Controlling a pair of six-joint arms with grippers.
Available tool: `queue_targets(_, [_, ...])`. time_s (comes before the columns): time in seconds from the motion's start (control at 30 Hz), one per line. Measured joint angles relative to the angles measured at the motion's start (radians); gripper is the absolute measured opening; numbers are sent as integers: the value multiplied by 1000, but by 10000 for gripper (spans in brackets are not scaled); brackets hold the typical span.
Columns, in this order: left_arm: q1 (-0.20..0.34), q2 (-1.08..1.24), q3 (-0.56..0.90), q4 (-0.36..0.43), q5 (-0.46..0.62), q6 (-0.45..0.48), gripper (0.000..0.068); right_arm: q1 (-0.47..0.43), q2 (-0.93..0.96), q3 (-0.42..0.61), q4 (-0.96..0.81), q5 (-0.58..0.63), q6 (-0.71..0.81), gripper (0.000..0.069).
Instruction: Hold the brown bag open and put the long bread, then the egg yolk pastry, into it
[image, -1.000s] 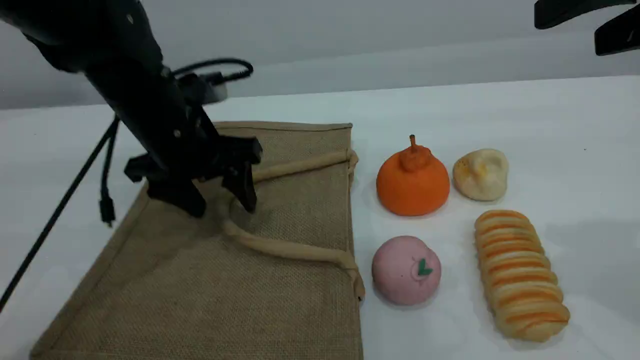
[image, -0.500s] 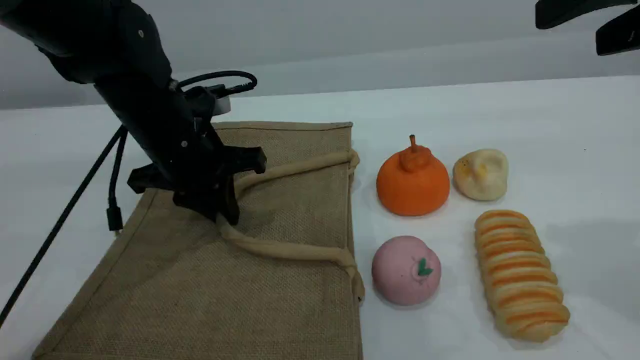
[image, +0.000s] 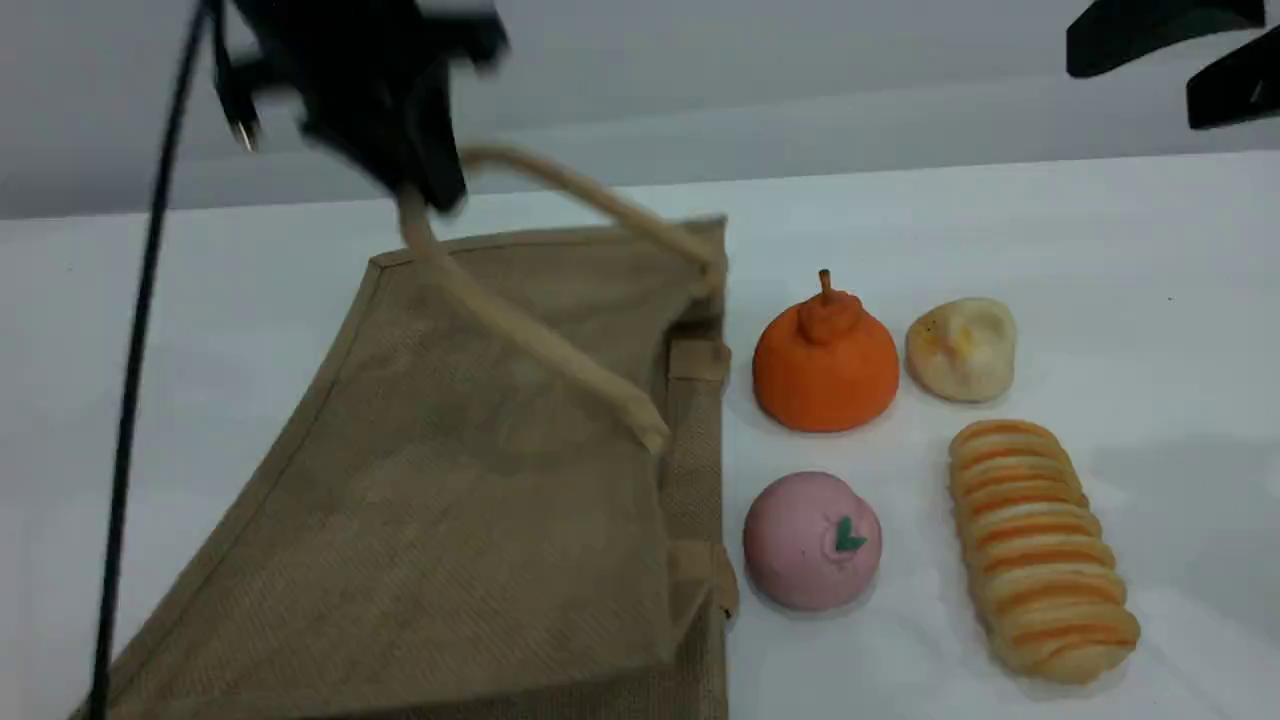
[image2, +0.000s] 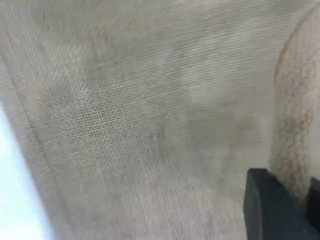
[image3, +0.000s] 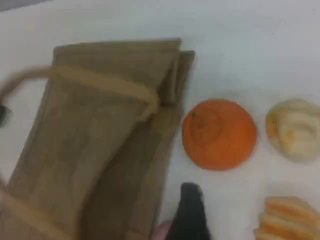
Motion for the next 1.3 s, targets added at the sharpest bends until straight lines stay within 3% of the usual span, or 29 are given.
queue_targets(0.2, [0,-113,-183,49,196,59,88,0,37,1,0,-15,-1,531])
queue_targets(0.43, [1,-203,-292,58,199,188,88,0,78,3,2,-41,0,531])
queue_targets(0.63, [1,-224,-292,-34,197,319,88,0,142,3,3,-59,0,531])
queue_targets(1.0, [1,-224,-292,-51,194,337,88,0,293,3,4,-30,-2,531])
queue_targets(1.3, [1,-224,-292,-56,192,340,88,0,458,2,57,7,-90,531])
